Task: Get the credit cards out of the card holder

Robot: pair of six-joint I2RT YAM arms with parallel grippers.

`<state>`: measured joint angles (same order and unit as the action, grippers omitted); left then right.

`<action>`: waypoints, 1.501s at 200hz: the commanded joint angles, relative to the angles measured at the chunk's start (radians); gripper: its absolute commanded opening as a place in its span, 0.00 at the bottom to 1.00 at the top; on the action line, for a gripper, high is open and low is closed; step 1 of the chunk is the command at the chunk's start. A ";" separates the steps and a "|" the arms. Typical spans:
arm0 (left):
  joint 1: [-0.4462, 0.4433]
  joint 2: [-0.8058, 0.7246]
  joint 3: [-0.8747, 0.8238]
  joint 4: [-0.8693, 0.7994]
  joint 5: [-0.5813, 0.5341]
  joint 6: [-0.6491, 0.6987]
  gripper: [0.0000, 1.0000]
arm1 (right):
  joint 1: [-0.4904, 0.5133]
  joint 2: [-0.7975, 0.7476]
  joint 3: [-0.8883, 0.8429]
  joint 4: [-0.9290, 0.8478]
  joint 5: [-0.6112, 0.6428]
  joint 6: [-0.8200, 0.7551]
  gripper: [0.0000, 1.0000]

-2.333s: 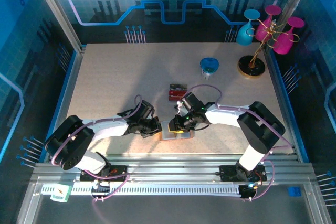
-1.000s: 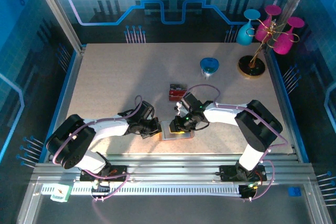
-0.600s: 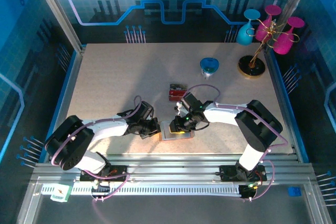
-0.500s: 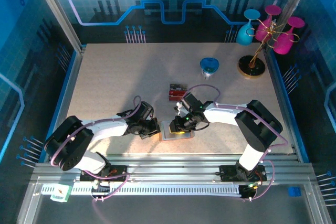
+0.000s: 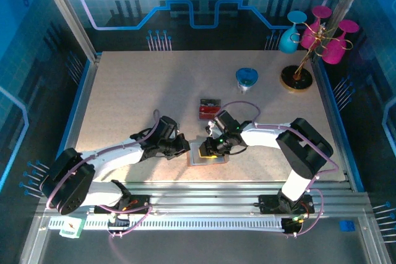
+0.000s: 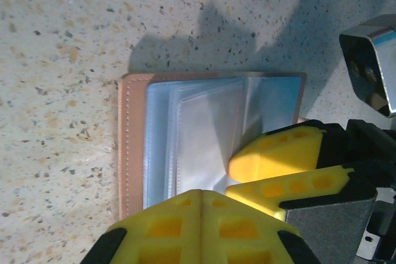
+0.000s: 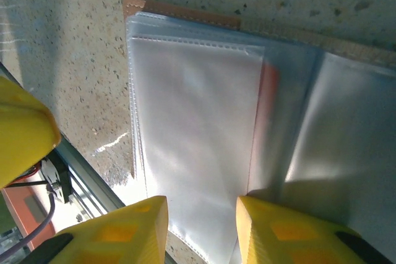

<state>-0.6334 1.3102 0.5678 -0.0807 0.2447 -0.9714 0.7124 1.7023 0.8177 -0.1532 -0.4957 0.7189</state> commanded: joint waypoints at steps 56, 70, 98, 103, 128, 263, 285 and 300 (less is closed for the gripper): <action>-0.014 0.111 0.004 0.069 0.079 -0.042 0.21 | -0.020 0.011 -0.057 0.053 -0.035 0.039 0.35; -0.018 0.124 0.003 0.081 0.085 -0.047 0.23 | -0.022 0.010 -0.059 0.055 -0.038 0.039 0.35; -0.023 0.142 0.005 0.090 0.090 -0.049 0.27 | -0.022 0.006 -0.060 0.053 -0.040 0.038 0.35; -0.024 0.145 0.005 0.088 0.090 -0.049 0.28 | -0.023 0.004 -0.060 0.052 -0.039 0.037 0.35; -0.026 0.146 0.006 0.081 0.084 -0.047 0.30 | -0.026 0.001 -0.061 0.049 -0.040 0.036 0.35; -0.042 0.174 0.015 0.129 0.097 -0.065 0.26 | -0.028 -0.005 -0.088 0.081 -0.050 0.054 0.35; -0.047 0.181 0.026 0.131 0.097 -0.066 0.21 | -0.028 -0.009 -0.093 0.085 -0.050 0.057 0.35; -0.049 0.185 0.031 0.137 0.098 -0.066 0.19 | -0.028 -0.011 -0.095 0.085 -0.050 0.057 0.35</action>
<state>-0.6739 1.4761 0.5686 0.0364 0.3161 -1.0237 0.6907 1.6993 0.7517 -0.0349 -0.5541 0.7643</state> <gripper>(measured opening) 0.202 0.351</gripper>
